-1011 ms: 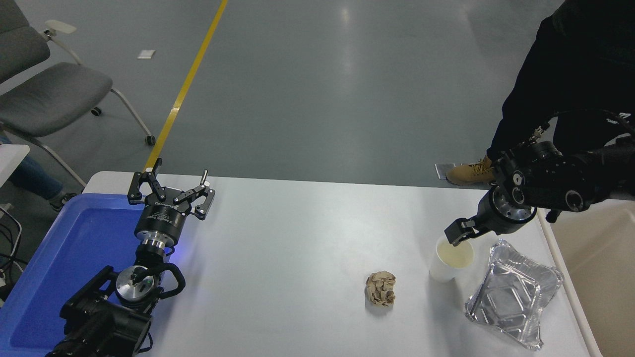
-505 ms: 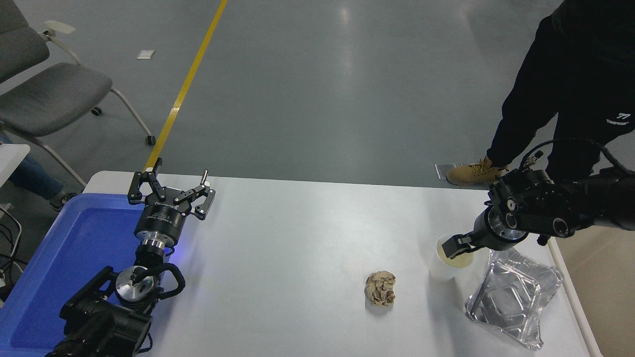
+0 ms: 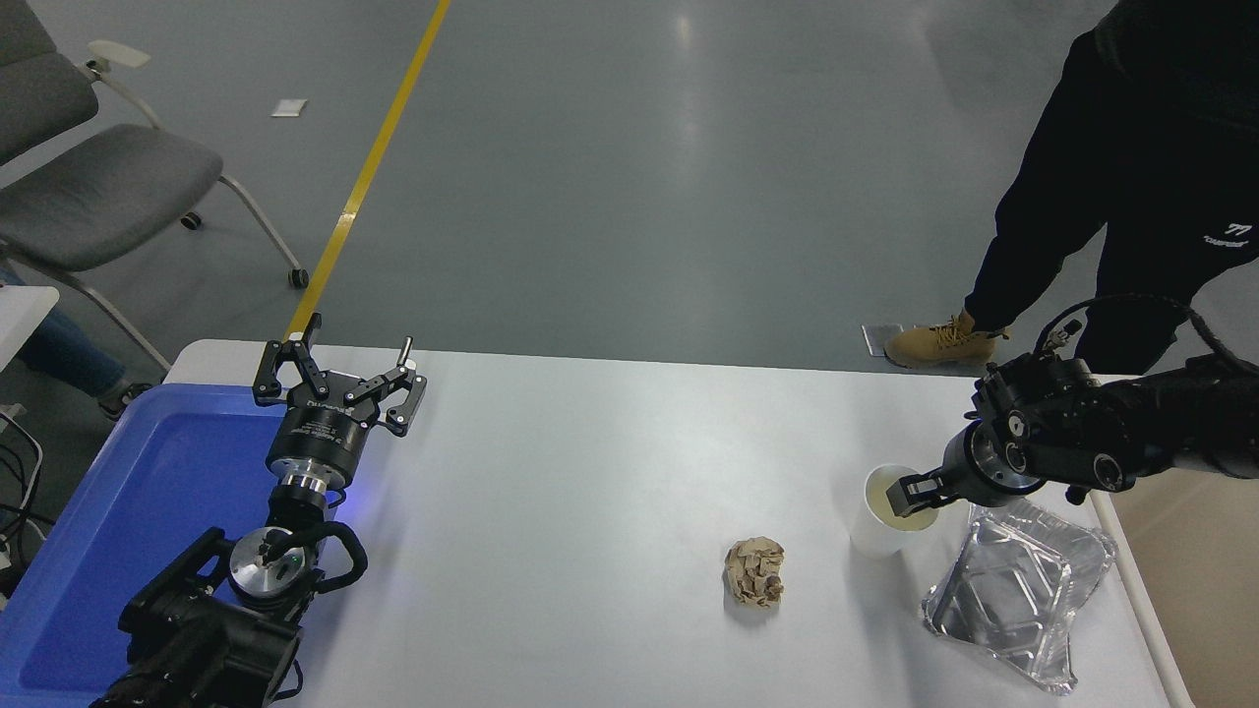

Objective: Pick up paper cup place in dustbin

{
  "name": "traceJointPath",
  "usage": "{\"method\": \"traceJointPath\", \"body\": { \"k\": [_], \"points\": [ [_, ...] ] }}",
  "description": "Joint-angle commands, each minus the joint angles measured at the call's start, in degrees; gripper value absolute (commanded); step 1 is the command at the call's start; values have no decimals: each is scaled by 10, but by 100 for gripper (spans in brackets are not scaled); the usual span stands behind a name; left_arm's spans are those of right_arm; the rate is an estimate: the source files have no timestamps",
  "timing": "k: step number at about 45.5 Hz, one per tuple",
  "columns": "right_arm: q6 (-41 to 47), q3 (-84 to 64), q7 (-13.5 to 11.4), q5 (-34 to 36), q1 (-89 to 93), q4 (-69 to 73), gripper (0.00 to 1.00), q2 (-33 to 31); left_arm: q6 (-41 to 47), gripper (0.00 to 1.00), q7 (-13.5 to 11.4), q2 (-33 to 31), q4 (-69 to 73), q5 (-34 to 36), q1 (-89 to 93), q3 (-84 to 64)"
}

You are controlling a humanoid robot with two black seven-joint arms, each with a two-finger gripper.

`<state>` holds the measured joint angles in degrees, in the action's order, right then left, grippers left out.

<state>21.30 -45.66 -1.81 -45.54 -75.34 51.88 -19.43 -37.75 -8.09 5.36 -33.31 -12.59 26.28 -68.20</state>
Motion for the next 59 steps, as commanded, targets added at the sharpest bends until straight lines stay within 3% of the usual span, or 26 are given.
{"method": "traceJointPath", "body": {
  "k": [1, 16, 27, 41, 59],
  "points": [
    [0, 0, 1, -13, -1, -1, 0, 0, 0, 99, 0, 0, 0, 0, 0, 0],
    [6, 1, 1, -3, -31, 16, 0, -17, 0, 99, 0, 0, 0, 0, 0, 0],
    [76, 5, 3, 12, -174, 119, 0, -116, 0, 99, 0, 0, 0, 0, 0, 0],
    [236, -14, 2, 16, -396, 177, 0, -241, 0, 99, 0, 0, 0, 0, 0, 0],
    [237, -54, -5, 15, -537, 163, 0, -320, 0, 99, 0, 0, 0, 0, 0, 0]
  ]
}}
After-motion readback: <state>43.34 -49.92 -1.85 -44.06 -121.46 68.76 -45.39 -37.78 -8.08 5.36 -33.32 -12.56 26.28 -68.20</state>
